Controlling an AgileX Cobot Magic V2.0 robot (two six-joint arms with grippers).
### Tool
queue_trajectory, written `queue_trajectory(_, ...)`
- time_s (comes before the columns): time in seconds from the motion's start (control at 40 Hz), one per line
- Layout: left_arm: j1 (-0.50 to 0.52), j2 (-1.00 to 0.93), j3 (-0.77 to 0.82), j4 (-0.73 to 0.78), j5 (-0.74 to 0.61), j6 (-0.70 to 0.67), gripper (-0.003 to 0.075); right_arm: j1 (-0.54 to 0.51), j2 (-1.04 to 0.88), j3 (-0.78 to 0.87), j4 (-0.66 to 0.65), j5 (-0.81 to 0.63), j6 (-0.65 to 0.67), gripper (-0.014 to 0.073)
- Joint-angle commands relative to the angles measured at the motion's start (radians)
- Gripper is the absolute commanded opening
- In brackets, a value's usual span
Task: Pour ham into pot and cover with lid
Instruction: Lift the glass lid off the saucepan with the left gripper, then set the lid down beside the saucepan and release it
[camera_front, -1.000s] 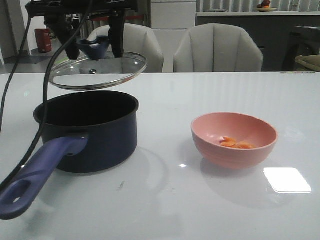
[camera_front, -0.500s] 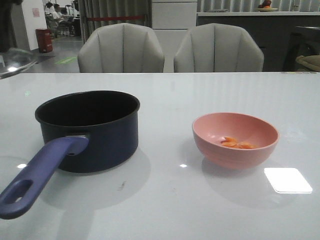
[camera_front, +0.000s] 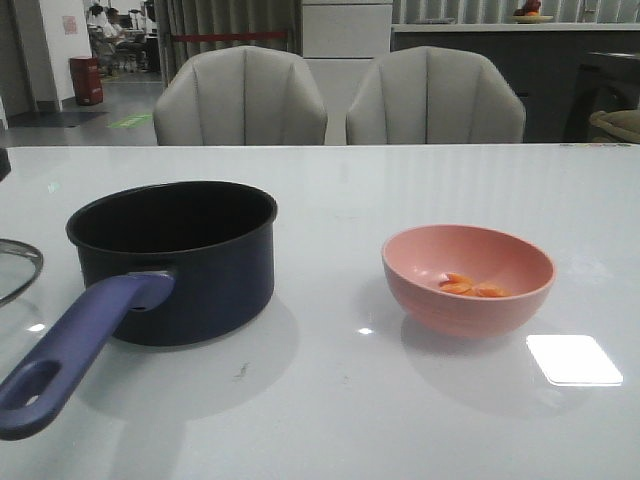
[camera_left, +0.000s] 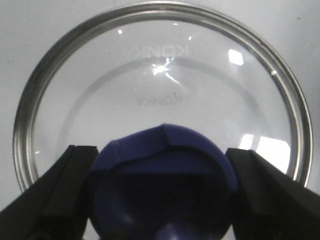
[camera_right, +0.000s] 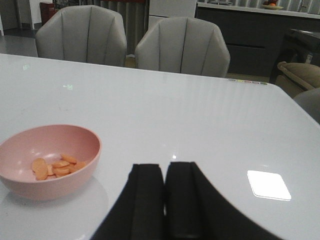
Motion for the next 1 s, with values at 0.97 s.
queue_trajectory(0.97,-0.005,0.021,-0.054,0.022,0.028,0.038,0.0625,0.0,-0.019,-0.01,-0.006,-0.074,-0.003,0.0149)
